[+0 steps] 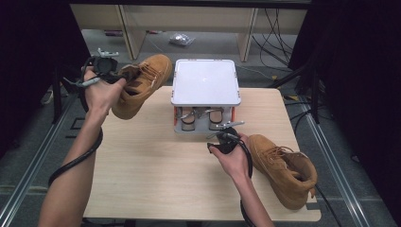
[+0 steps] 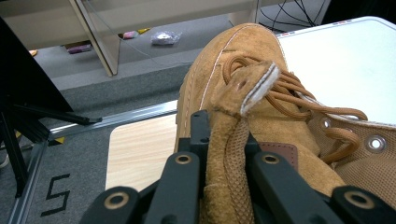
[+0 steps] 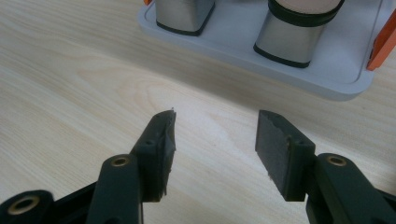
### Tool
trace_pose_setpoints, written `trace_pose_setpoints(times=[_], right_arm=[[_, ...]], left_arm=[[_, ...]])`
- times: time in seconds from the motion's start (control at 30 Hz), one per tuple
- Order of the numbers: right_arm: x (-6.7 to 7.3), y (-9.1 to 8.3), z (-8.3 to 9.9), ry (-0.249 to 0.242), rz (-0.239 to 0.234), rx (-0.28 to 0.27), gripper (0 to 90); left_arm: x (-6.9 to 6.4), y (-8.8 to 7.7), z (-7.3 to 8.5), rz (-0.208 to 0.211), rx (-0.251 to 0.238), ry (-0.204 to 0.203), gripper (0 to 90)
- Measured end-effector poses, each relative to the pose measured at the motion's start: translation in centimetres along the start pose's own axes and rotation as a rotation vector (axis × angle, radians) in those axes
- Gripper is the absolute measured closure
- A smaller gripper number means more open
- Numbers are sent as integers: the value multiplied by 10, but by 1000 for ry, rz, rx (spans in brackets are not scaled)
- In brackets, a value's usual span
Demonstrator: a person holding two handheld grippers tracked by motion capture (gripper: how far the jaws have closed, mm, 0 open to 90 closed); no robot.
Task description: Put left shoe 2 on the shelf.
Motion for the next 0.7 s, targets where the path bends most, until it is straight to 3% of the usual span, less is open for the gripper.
trace_pose_setpoints(times=[0.4, 0.7], right_arm=[[0, 1, 1, -17, -7, 12, 481], [3, 0, 1, 5, -9, 20, 481]], left_arm=[[-8, 3, -10, 15, -18, -5, 837], [-17, 4, -18, 28, -27, -6, 836]])
Point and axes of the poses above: each handheld gripper's, and its own axes: y roughly forward along the jaws, z roughly out of its underside, x roughly to its left, the point moved 4 cm from there along y, roughly forward along the jaws, and after that the axes turned 5 degrees about -y, right-handed, at the moved point
